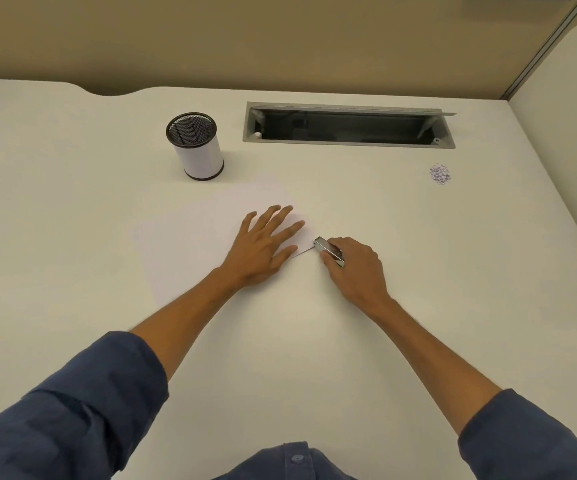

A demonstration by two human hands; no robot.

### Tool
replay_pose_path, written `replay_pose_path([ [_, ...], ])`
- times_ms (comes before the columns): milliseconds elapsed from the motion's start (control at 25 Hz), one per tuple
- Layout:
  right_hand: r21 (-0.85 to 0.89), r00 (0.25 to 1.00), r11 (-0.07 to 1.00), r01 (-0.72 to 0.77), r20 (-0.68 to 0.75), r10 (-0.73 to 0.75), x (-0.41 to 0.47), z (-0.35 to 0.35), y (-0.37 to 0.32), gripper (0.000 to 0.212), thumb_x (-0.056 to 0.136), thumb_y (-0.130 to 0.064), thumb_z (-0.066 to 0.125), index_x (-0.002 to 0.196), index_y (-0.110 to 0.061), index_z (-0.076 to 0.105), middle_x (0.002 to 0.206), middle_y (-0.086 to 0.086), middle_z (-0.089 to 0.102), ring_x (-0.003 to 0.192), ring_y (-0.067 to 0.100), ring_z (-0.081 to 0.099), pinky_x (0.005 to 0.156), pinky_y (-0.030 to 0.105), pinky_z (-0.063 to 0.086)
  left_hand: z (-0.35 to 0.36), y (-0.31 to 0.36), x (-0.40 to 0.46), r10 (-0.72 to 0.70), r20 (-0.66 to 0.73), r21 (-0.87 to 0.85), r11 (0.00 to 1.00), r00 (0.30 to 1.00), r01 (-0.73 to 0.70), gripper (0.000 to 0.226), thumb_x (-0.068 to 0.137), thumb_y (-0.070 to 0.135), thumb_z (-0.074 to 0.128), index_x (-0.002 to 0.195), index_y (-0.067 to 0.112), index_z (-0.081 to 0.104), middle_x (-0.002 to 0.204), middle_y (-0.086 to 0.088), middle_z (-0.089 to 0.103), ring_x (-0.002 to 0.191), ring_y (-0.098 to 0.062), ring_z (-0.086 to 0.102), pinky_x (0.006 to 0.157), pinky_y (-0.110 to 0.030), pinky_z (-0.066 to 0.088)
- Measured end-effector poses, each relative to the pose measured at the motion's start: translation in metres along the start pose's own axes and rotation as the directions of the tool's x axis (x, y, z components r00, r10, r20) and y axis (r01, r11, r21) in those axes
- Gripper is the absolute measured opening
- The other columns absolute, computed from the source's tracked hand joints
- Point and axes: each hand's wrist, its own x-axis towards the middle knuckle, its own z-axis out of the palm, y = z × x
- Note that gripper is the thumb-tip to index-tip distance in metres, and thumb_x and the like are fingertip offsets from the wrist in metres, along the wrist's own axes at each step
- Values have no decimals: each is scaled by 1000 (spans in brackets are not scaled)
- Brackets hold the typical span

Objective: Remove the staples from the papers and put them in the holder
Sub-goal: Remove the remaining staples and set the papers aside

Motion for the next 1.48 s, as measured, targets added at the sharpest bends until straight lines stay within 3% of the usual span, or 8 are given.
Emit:
replay_pose_path([
  [480, -188, 993, 981, 49, -95, -67, 5, 21, -10, 25, 97, -27, 49, 107, -10, 65, 90, 6, 60, 62, 32, 58, 53, 29, 35, 15, 2, 12, -3, 57, -123, 992, 998, 10, 57, 97, 54, 10, 151, 44, 23, 164, 6, 10, 150, -14, 6, 120, -46, 2],
  [720, -340, 979, 939, 58, -164, -119, 7, 30, -23, 15, 76, -14, 78, 80, -5, 66, 69, 5, 59, 35, 24, 48, 41, 20, 20, 15, 8, 12, -73, 58, -148, 986, 996, 81, 57, 96, 59, 9, 149, 47, 22, 163, 9, 9, 150, -13, 4, 120, -46, 2],
  [840, -335, 979, 941, 37, -176, -101, 8, 33, -25, 15, 77, -15, 77, 81, -5, 66, 69, 6, 59, 35, 25, 47, 41, 21, 21, 16, 8, 12, -82, 47, -145, 985, 995, 89, 58, 94, 60, 9, 149, 47, 24, 163, 9, 11, 150, -13, 6, 120, -46, 3],
  [1000, -247, 994, 968, -55, -101, 30, 11, 32, -27, 25, 99, -24, 45, 107, -9, 64, 94, 9, 61, 67, 32, 57, 58, 30, 33, 17, 8, 12, -91, 30, -140, 986, 995, 95, 58, 94, 61, 9, 148, 47, 26, 163, 9, 12, 150, -13, 7, 120, -45, 3],
  [1080, -208, 994, 975, -81, -89, 64, 13, 30, -29, 28, 99, -27, 42, 101, -10, 64, 91, 7, 59, 73, 31, 56, 62, 31, 32, 17, 8, 12, -95, 30, -140, 985, 995, 98, 58, 94, 61, 9, 148, 48, 25, 163, 9, 12, 150, -12, 7, 120, -45, 3],
  [1200, 3, 981, 982, -189, -40, 189, 18, 24, -27, 34, 94, -27, 49, 64, -10, 51, 59, 1, 46, 58, 26, 43, 56, 30, 29, 17, 9, 12, -104, 31, -140, 984, 994, 107, 59, 93, 62, 8, 148, 48, 25, 163, 10, 11, 150, -12, 6, 120, -45, 3],
  [1320, 204, 951, 930, -306, 21, 309, 25, 17, -25, 48, 90, -28, 56, 51, -12, 35, 45, 2, 32, 48, 22, 30, 47, 30, 23, 17, 9, 12, -102, 20, -140, 985, 995, 104, 59, 93, 62, 9, 147, 48, 27, 163, 9, 13, 150, -13, 8, 120, -45, 4],
  [1480, 372, 914, 838, -399, 91, 395, 32, 10, -21, 49, 88, -35, 60, 58, 4, 55, 54, 19, 57, 47, 25, 55, 53, 32, 44, 19, 9, 11, -104, 6, -137, 985, 995, 104, 57, 94, 62, 11, 148, 48, 28, 163, 9, 14, 150, -13, 10, 120, -45, 5],
])
